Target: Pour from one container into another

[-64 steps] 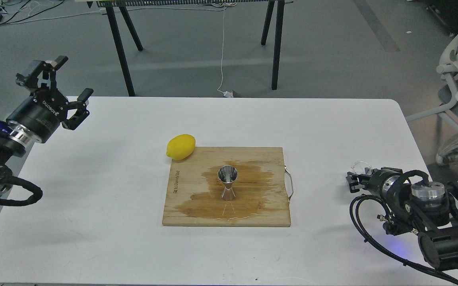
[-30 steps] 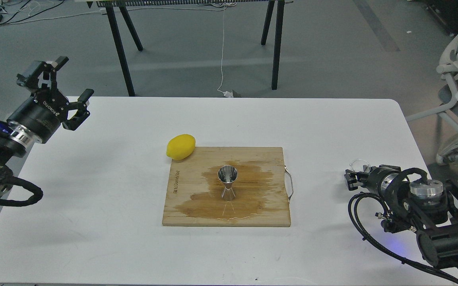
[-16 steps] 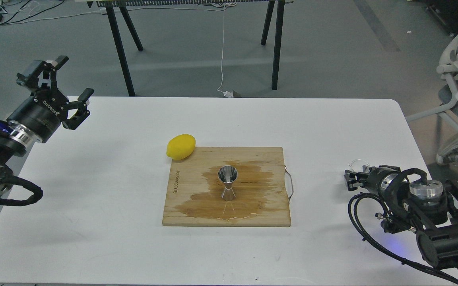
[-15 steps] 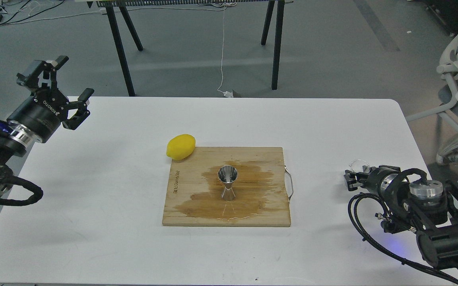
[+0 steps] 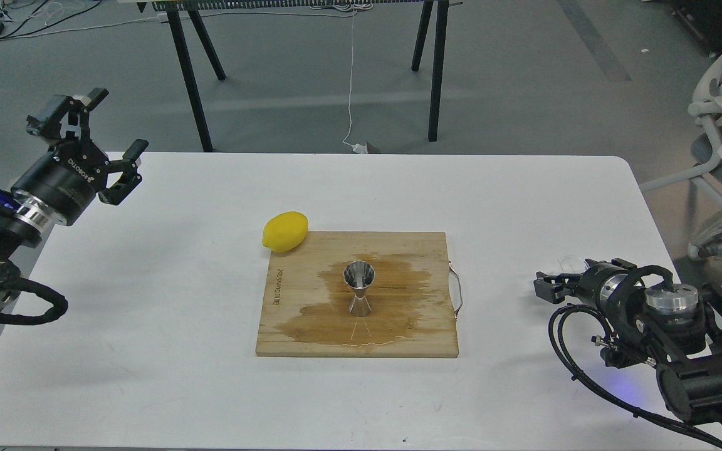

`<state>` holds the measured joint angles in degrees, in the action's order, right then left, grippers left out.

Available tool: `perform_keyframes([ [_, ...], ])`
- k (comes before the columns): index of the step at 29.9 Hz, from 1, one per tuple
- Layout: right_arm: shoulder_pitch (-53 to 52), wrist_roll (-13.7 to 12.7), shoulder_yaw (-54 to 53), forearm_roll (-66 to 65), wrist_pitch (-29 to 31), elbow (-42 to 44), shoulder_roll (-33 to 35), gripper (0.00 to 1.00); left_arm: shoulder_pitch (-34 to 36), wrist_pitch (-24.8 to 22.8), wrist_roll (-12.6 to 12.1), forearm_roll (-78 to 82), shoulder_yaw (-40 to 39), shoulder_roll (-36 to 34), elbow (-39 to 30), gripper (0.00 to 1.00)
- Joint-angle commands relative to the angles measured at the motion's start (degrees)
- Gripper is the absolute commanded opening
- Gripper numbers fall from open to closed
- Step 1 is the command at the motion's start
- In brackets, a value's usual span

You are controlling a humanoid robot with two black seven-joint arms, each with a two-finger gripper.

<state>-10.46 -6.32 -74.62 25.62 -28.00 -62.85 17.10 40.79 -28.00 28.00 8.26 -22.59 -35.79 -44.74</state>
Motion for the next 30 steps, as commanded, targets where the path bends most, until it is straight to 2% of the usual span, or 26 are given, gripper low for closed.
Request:
perform_keyframes([
  [1,0.0,0.0,-0.1,0.0,0.0,-0.3,-0.1,0.98,0.0,0.0,0.0,0.0,0.0,0.0,0.0,0.97],
  [13,-0.1,0.2,-1.0,0.0,0.0,-8.8,2.4,0.98,-0.1,0.0,0.0,0.0,0.0,-0.1,0.1,0.97],
  [18,-2.9,0.3,-0.7,-0.7,0.0,-18.3,9.4,0.98,-0.1,0.0,0.0,0.0,0.0,-0.2,0.2,0.98],
  [22,-8.6,-0.2,1.6,-6.1,0.0,-20.7,17.6,0.98,0.1,0.0,0.0,-0.1,-0.3,0.0,0.2,0.98],
  [23,-9.7,-0.2,2.2,-7.5,2.0,-20.3,19.1,0.99,0.2,0.0,0.0,-0.1,-0.3,0.1,0.2,0.98],
  [25,-11.9,-0.2,1.8,-9.7,17.2,-18.9,20.8,0.98,0.8,0.0,0.0,-0.1,-0.4,0.0,0.2,0.98],
  [27,-13.3,-0.3,1.9,-11.4,32.6,-13.0,21.0,0.99,1.0,0.0,0.0,-0.1,-0.4,-0.2,0.2,0.98],
  [30,-14.9,-0.7,1.9,-11.8,51.1,-4.1,21.0,0.99,2.1,0.0,0.0,-0.2,-0.7,-0.8,0.2,0.98],
])
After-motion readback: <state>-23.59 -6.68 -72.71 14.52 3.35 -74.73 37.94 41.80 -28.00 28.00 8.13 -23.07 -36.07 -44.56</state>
